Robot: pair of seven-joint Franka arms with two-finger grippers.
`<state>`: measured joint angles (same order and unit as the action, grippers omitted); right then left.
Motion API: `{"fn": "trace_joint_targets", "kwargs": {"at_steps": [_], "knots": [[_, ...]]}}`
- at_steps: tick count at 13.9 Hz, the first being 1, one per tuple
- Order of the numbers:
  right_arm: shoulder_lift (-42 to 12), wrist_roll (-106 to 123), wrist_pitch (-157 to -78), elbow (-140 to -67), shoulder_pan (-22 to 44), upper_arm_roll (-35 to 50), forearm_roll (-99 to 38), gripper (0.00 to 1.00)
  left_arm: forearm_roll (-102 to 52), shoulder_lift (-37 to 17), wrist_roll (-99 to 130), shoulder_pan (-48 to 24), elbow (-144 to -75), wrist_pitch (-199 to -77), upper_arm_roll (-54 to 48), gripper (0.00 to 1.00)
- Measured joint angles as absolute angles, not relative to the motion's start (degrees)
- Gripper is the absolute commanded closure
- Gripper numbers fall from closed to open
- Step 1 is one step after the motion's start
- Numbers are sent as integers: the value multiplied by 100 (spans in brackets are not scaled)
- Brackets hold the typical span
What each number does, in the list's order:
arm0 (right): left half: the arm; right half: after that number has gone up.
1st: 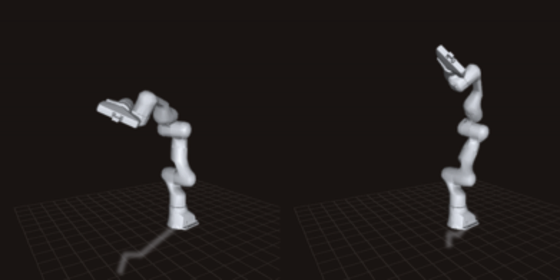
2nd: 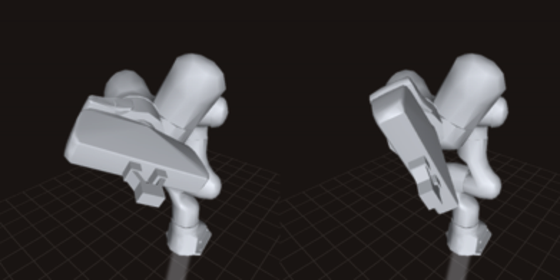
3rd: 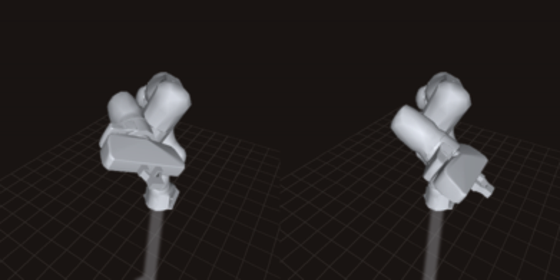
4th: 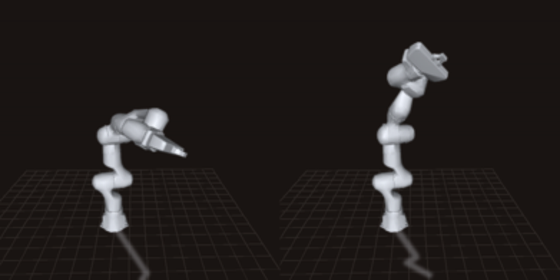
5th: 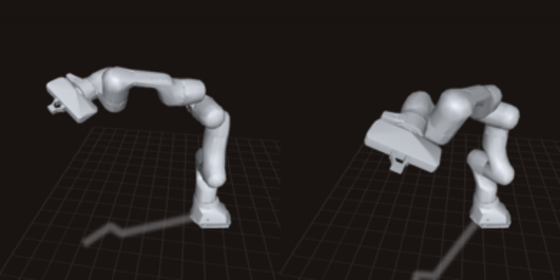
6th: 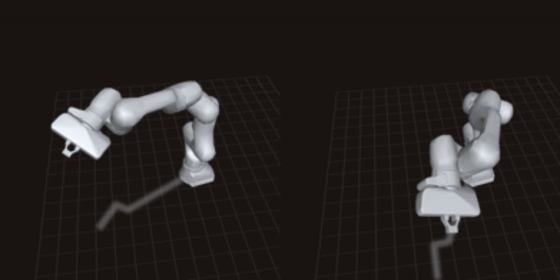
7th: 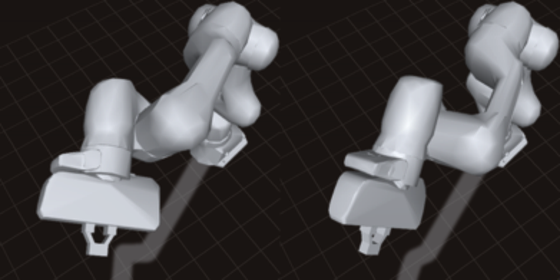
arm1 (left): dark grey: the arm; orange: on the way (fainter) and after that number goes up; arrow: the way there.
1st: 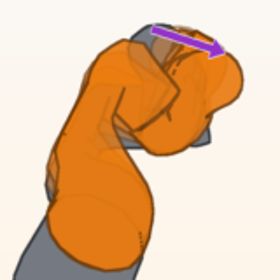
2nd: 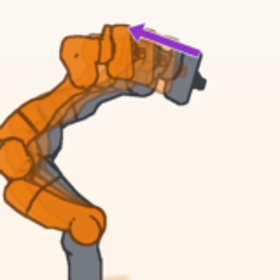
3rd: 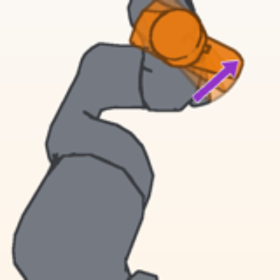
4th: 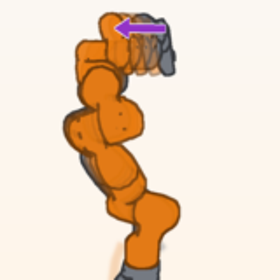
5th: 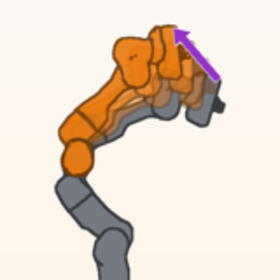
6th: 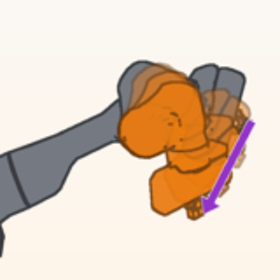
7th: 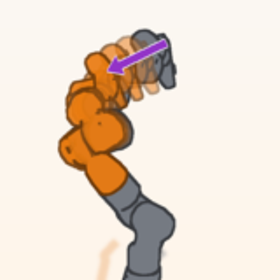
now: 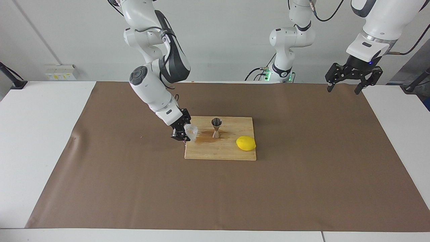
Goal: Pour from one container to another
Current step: 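Lift the glass cup with the right gripper toward the jigger cup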
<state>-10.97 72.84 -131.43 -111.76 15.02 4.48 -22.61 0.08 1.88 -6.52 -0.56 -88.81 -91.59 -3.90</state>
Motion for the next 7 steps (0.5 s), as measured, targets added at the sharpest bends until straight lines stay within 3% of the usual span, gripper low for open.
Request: {"fn": "trace_joint_targets", "kwargs": {"at_steps": [7], "knots": [[-1098, 5888, -13142, -11020, 2127, 451, -979, 83, 8, 183, -652, -58, -8882, -9159, -395, 0]]}}
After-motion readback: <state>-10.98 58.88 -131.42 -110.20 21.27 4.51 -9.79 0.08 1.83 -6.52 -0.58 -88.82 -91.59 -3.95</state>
